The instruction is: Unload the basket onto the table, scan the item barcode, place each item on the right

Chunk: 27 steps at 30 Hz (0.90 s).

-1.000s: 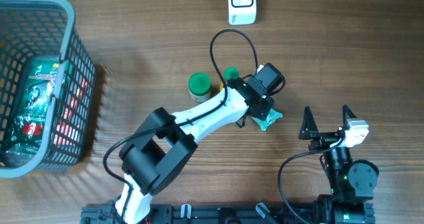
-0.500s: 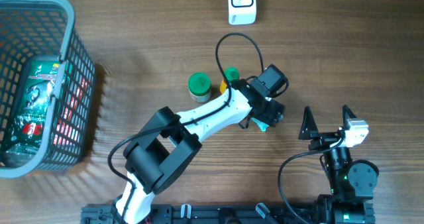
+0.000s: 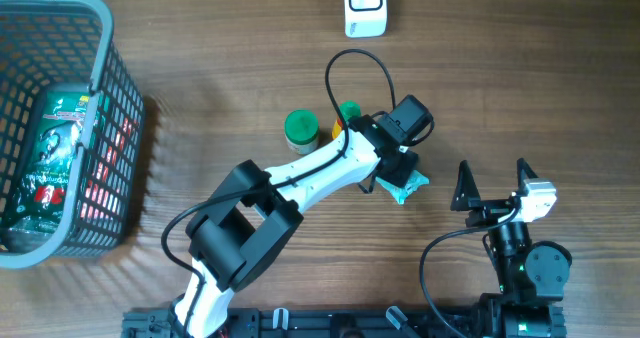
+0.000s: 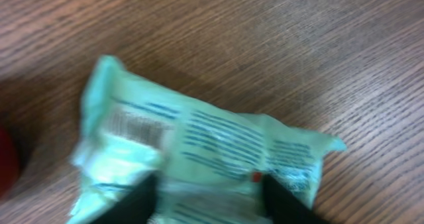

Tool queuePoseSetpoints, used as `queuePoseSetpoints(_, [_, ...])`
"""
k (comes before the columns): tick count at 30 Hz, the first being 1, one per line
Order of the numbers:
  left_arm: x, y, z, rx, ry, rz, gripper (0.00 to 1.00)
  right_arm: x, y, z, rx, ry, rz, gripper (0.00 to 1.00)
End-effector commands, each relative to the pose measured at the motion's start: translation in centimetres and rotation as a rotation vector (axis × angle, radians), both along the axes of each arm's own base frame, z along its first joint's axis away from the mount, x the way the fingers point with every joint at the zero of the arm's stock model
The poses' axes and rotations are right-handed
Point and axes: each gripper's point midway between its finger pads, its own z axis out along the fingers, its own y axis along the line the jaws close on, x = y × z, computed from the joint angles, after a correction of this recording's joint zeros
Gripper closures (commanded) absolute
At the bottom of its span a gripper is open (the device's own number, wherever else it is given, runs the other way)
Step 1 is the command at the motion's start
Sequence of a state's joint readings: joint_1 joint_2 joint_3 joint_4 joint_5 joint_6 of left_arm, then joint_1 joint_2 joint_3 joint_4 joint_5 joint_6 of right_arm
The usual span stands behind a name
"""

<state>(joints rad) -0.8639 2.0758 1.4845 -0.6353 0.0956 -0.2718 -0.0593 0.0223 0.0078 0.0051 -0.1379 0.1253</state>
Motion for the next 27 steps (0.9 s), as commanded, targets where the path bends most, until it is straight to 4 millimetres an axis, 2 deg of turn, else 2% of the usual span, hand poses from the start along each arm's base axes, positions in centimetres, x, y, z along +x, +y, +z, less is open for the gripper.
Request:
queuePoseSetpoints(1, [1.2, -0.6, 4.0, -0.055, -0.08, 0.008, 0.82, 0.0, 0.2, 0.0, -0.018, -0.003, 0.012, 0.0])
queuePoseSetpoints(2, [1.2, -0.6, 4.4, -0.059, -0.083, 0.008, 0.89, 0.0, 0.2, 0.0, -0.018, -0.003, 0.012, 0.0])
queuePoseSetpoints(6, [0.9, -0.3, 4.3, -0.047, -0.073, 0.008, 0.96, 0.0, 0.2, 0.0, -0.018, -0.003, 0.012, 0.0])
queuePoseSetpoints(16, [-0.4, 1.0, 3.3, 0.01, -0.019, 0.004, 0.96, 0.0, 0.2, 0.0, -0.018, -0.003, 0.012, 0.0])
queuePoseSetpoints(22, [-1.2, 0.1, 2.4, -0.014, 0.028, -0.023, 0.96, 0.0, 0.2, 0.0, -0.018, -0.003, 0.012, 0.0])
queuePoseSetpoints(27, [-1.7, -0.5, 0.6, -0.028, 0.078, -0.038, 0.96, 0.0, 0.2, 0.0, -0.018, -0.003, 0.012, 0.0])
